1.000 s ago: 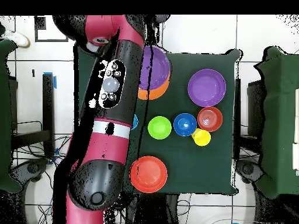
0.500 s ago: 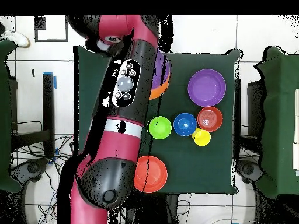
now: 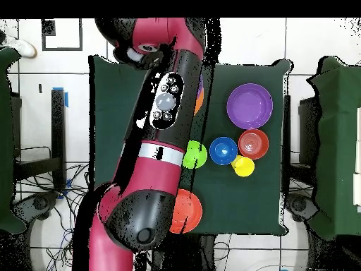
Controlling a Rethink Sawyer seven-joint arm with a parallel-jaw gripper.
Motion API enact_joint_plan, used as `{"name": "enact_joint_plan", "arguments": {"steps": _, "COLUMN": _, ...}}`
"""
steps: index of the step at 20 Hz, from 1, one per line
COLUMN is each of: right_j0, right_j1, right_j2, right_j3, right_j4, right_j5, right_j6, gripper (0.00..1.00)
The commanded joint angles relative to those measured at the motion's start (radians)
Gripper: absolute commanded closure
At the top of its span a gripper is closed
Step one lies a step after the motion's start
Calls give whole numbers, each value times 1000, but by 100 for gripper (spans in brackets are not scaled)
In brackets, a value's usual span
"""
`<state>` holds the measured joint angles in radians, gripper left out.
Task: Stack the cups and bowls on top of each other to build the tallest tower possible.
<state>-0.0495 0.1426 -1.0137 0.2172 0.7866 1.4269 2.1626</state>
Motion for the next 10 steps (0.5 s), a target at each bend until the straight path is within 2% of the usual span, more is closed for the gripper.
{"name": "enact_joint_plan", "arguments": {"steps": 1, "right_j0": 15, "right_j1": -28, "right_j2": 170, "right_j3": 113, "right_j4": -125, "right_j5": 57, "right_j6": -335, "gripper": 0}}
{"name": "enact_joint_plan", "arguments": {"steps": 10, "right_j0": 52, "right_j1": -104, "right_j2": 297, "right_j3": 270, "right_j4": -241, "right_j5": -36, "right_j6": -358, "gripper": 0}}
